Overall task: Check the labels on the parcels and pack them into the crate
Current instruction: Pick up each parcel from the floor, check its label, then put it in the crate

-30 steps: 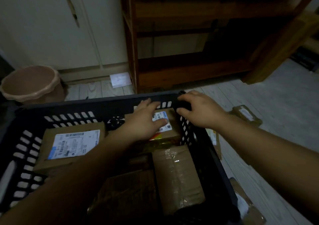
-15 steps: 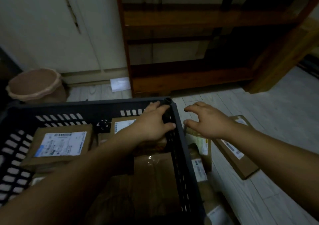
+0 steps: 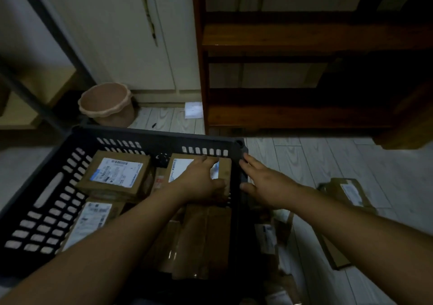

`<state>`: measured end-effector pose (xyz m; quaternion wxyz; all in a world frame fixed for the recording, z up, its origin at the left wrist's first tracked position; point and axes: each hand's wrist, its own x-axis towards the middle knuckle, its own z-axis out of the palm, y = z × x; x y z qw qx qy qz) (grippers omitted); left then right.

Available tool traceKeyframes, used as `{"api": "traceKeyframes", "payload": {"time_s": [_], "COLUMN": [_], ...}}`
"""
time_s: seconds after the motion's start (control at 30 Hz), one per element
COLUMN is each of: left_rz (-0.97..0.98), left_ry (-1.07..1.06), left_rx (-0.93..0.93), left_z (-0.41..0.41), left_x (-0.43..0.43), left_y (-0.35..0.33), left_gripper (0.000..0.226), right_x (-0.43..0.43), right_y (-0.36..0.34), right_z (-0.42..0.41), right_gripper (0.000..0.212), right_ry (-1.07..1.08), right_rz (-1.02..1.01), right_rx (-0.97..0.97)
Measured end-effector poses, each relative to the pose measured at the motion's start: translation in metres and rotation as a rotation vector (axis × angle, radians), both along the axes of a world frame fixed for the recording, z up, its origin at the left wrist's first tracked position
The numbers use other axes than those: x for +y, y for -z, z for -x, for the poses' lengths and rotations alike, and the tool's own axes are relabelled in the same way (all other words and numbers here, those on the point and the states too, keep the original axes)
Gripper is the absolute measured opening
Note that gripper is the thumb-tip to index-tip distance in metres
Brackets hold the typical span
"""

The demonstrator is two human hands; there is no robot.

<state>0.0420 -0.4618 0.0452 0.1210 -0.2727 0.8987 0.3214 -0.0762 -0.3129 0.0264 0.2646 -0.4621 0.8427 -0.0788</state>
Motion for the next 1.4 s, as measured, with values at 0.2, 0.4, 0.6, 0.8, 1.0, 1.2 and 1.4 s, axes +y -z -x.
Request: {"api": "traceKeyframes", "payload": {"time_s": [0.2, 0.4, 0.6, 0.8, 1.0, 1.2, 1.4], "left_rz": [-0.062, -0.017, 0.092, 0.129, 0.156, 0.109, -0.022], "left_ry": [0.085, 0.23, 0.437, 0.375, 0.239, 0.128, 0.055], "left_rx": [0.192, 0.304, 0.225, 0.112, 0.198, 0.153, 0.182], "left_z": [0.016, 0.051, 0.076, 0.068, 0.042, 0.023, 0.026], "left_x": [0.0, 0.04, 0.088, 0.11, 0.123, 0.129, 0.135], "left_y": [0.015, 0.003, 0.009, 0.028, 0.027, 0.007, 0.012], "left_gripper": [0.073, 0.074, 0.072, 0.069, 0.065, 0.066, 0.073], "right_x": [0.011, 0.092, 0.151, 0.128, 0.094, 0.103, 0.14], "right_y": [0.005, -0.017, 0.012, 0.067, 0.119, 0.142, 0.083], "right_z": [0.014, 0.029, 0.02, 0.002, -0.007, -0.016, 0.025], "right_gripper": [0.069, 0.069, 0.066, 0.072, 0.102, 0.062, 0.055], "right_ry": [0.086, 0.371, 0.462, 0.332, 0.361, 0.505, 0.651], "right_rz": [0.07, -0.005, -0.003, 0.167, 0.252, 0.373, 0.666], "right_rx": [0.028, 0.105, 0.056, -0.151, -0.533, -0.56, -0.657]}}
